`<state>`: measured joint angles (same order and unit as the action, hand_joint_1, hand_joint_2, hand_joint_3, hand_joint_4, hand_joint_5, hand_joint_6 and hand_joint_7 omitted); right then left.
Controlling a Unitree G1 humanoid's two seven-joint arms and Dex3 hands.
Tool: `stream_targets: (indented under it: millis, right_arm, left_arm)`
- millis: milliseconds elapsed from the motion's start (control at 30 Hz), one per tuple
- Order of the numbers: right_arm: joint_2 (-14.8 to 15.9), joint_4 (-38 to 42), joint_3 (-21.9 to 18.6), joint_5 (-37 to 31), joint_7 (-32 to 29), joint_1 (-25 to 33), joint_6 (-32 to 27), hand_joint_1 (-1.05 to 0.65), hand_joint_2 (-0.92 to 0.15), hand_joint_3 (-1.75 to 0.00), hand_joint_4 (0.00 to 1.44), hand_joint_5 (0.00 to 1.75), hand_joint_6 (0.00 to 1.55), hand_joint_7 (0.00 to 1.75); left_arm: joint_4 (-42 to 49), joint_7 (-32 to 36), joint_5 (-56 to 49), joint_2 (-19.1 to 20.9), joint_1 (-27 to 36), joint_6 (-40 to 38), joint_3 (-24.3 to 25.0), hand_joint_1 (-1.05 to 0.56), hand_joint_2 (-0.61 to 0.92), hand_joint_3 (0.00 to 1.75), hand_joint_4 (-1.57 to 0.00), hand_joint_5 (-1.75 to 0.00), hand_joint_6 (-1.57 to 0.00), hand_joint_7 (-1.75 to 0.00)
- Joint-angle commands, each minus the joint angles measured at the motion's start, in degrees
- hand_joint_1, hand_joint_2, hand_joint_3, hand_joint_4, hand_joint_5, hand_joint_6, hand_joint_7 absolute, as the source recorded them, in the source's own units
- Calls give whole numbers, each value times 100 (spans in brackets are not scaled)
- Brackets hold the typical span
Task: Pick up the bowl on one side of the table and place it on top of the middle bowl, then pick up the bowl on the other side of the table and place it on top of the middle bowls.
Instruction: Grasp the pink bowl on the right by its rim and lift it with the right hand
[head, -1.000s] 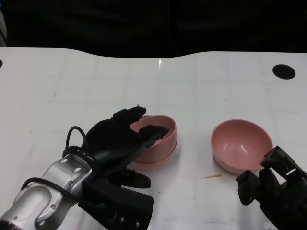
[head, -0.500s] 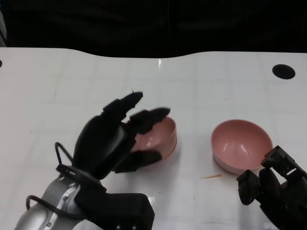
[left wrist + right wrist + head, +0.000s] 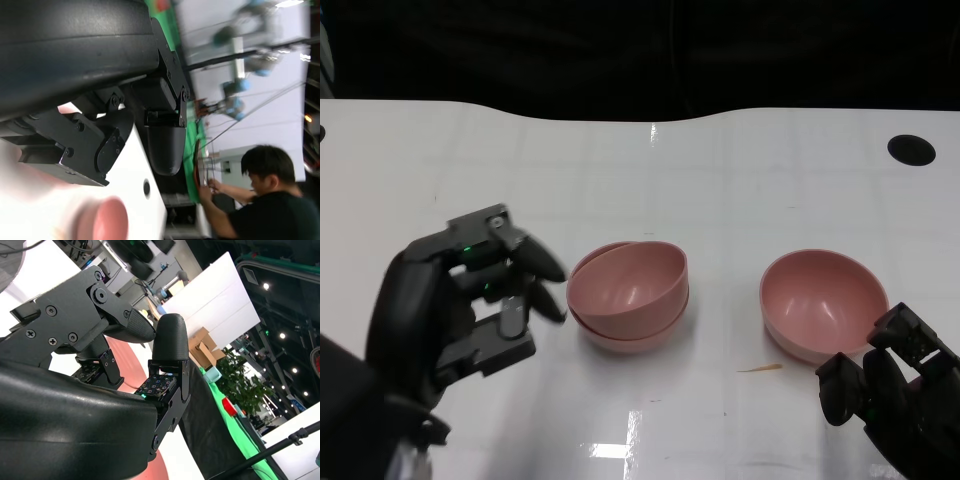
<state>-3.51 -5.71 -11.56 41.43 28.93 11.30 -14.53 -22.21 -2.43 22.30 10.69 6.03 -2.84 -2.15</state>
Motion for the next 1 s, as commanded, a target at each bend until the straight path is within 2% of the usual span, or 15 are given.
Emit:
stream_targets:
  millis: [33,200,300,433,533,600,667,700,733,800,867,900,933,967,1000]
  right_arm:
    - [98,18,-52,27,-5,-27,-6,-4,-56,-112,81,175,82,138]
    - [91,-46,-53,16,-99,-20,-34,-3,-56,-113,80,175,81,139]
    - [100,-79,-41,-34,-133,-18,9,-4,-56,-114,80,175,81,140]
    - [-2,-54,2,-300,-41,-20,527,-5,-56,-115,81,175,77,145]
    - [-162,-136,91,-795,-158,-21,1264,-5,-54,-115,83,175,80,141]
    - [-255,-78,179,-1539,-328,-40,2227,-5,-54,-113,85,175,80,141]
    - [-290,23,236,-1875,-392,-56,2752,-5,-56,-112,85,175,78,143]
    - [-248,170,219,-2246,-465,-132,3333,-5,-56,-111,85,175,77,144]
    - [-193,283,198,-2633,-571,-190,3861,-9,-58,-107,88,164,78,140]
    - [-48,430,154,-3226,-734,-286,4688,-11,-61,-102,90,156,79,137]
    - [226,466,84,-3912,-944,-362,5328,-21,-71,-81,91,131,89,104]
    - [512,401,1,-4669,-1125,-404,5672,-30,-81,-64,91,115,91,80]
    - [710,369,-47,-5202,-1279,-431,5890,-46,-87,-53,88,73,87,39]
    - [1031,119,-131,-6088,-1417,-427,5978,-51,-90,-49,89,54,87,23]
    - [1261,-107,-178,-6745,-1518,-410,5971,-61,-91,-49,71,34,70,12]
  left_arm:
    - [-470,-309,1012,204,266,-885,444,13,40,164,-96,-175,-83,-173]
    - [-638,-761,2407,587,640,-2088,1081,11,56,148,-94,-175,-80,-175]
    - [-494,-1110,2755,744,813,-2420,1295,7,58,146,-93,-175,-80,-175]
    - [-359,-1364,2867,924,999,-2781,1438,5,61,139,-89,-175,-80,-175]
    - [-166,-1680,2909,1059,1031,-2972,1501,5,67,136,-88,-175,-79,-175]
    - [-77,-1811,2868,1163,1024,-3076,1510,3,67,135,-89,-175,-79,-175]
    - [-54,-1849,2842,1193,1017,-3137,1525,3,67,134,-89,-175,-79,-175]
    - [-18,-1873,2869,1182,1004,-3162,1547,3,67,134,-89,-175,-79,-175]
    - [13,-1878,2922,1163,992,-3198,1575,3,68,135,-90,-175,-79,-175]
    - [58,-1915,3003,1129,979,-3249,1624,3,69,135,-90,-175,-80,-175]
    - [76,-1931,3051,1115,984,-3300,1667,3,68,135,-90,-175,-80,-175]
    - [65,-1899,3070,1107,989,-3336,1692,2,68,134,-90,-175,-80,-175]
    - [54,-1872,3076,1101,991,-3364,1711,2,68,134,-89,-175,-80,-175]
    - [48,-1810,3133,1052,991,-3396,1752,1,68,134,-89,-175,-80,-175]
    - [46,-1773,3178,1010,990,-3414,1784,2,68,134,-90,-175,-81,-175]
